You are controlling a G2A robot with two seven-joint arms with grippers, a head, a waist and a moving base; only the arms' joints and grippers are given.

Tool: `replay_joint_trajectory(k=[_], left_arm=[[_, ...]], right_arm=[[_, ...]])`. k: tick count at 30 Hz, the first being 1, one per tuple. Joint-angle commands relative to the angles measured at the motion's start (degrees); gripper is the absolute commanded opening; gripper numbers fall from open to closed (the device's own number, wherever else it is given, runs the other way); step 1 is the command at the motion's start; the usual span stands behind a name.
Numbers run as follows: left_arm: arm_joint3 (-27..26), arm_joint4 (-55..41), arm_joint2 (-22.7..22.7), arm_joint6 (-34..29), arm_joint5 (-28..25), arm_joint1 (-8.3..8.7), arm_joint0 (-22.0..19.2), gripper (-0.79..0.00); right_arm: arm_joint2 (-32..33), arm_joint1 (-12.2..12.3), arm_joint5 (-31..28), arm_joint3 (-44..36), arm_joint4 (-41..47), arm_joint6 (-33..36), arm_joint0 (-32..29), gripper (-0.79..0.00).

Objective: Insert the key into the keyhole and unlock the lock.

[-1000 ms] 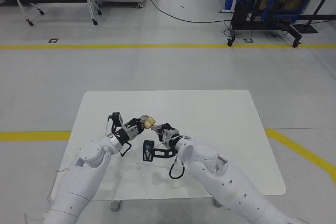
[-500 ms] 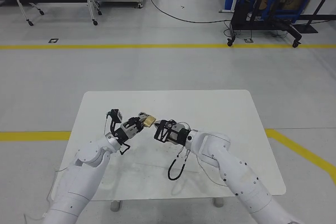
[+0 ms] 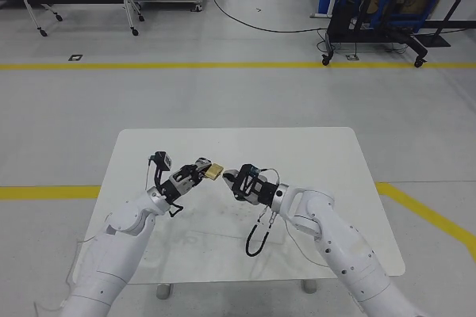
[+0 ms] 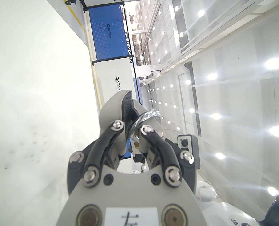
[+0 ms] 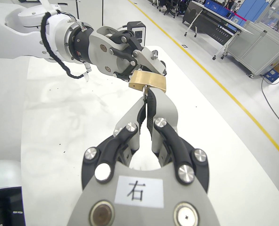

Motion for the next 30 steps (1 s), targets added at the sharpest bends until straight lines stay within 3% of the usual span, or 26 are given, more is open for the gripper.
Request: replay_joint_trajectory(k=[1,2,3,4,6,12,14,16,18,19,22,30], left_arm=[[-0.05,0.04,-0.05,-0.08,-0.35,-0.02,0.09,-0.785],[-0.05,0.05,-0.07,-0.10,-0.39,-0.03,0.11,-0.785],[-0.07,0.07,-0.09,-0.15,-0.49,-0.04,0.12,-0.785],[-0.07,0.00,-0.10,-0.21,-0.52,-0.06,0.13,-0.785],[-0.01,-0.02,-0.18,-0.30,-0.52,-0.07,0.11,-0.785],[0.40,2.12,-0.67,-0.75,-1.03,0.08,-0.43,-0.785],[0.87,4.26,-0.78,-1.65,-1.49,0.25,-0.80,-0.785],[1.25,7.48,-0.51,-3.22,-2.28,0.47,-1.16,-0.785],[1.83,12.14,-0.03,-4.95,-2.87,0.77,-1.63,-0.785],[2.07,14.72,0.30,-5.44,-3.33,0.90,-1.82,-0.785],[2.89,21.64,1.63,-6.07,-3.82,1.14,-2.22,-0.785],[5.45,36.29,6.60,-5.83,0.31,1.03,-4.84,-0.785]], right_arm=[[-0.30,0.09,-0.40,-0.27,-0.95,0.89,0.24,-0.785],[-0.55,0.12,-0.84,-0.40,-1.24,1.10,0.28,-0.785],[-0.64,0.15,-1.37,-0.32,-1.00,1.19,0.34,-0.637],[-0.62,0.21,-1.61,-0.27,-1.28,1.59,0.53,-0.557],[-0.64,0.32,-1.77,-0.71,-1.96,1.88,0.63,-0.480],[2.65,1.28,-1.52,-3.48,-3.70,2.08,-1.06,-0.369],[5.11,1.84,-1.13,-5.20,-4.32,2.06,-2.51,-0.271],[8.23,2.47,-0.68,-7.59,-4.57,1.92,-4.64,-0.237],[11.78,3.15,-0.09,-10.55,-5.14,2.24,-7.18,-0.043],[13.62,3.47,0.08,-12.07,-5.13,2.32,-8.58,0.000],[17.74,4.18,-0.05,-15.73,-5.51,2.85,-11.78,0.000],[17.74,4.18,-0.05,-15.73,-5.51,2.85,-11.78,0.000]])
